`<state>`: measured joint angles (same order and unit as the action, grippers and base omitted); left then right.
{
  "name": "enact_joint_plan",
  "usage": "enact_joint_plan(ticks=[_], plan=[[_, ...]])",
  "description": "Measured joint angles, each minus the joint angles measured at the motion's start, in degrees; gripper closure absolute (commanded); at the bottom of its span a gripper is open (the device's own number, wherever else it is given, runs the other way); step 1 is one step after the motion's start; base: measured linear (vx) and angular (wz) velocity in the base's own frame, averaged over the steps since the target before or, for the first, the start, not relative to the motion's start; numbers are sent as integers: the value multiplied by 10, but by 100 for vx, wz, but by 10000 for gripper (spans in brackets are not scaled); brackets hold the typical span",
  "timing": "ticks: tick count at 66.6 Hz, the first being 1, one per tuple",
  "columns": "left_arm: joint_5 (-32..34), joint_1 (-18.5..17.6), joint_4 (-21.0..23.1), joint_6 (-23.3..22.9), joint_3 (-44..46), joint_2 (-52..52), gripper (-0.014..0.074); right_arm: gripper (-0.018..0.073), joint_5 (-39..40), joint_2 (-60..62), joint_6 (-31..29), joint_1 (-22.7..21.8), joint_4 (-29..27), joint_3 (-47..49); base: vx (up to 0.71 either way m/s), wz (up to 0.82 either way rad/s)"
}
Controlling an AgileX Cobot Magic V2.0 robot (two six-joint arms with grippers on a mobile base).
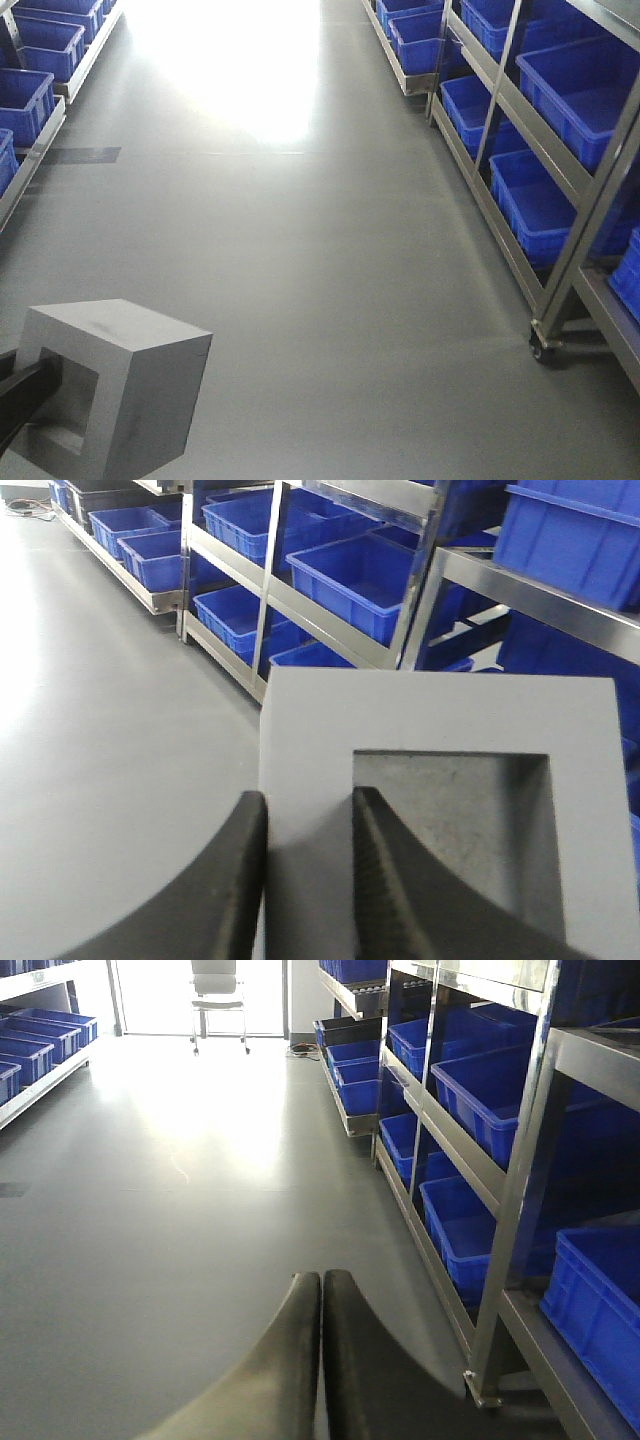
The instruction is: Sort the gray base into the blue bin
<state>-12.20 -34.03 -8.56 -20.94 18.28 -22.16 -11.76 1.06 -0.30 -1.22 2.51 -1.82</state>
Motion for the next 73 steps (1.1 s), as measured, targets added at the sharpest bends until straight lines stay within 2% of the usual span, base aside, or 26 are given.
enact_joint_plan(ticks=[73], plan=[[0,0,0,0,0,0,603,564,0,0,0,0,0,0,46,8]])
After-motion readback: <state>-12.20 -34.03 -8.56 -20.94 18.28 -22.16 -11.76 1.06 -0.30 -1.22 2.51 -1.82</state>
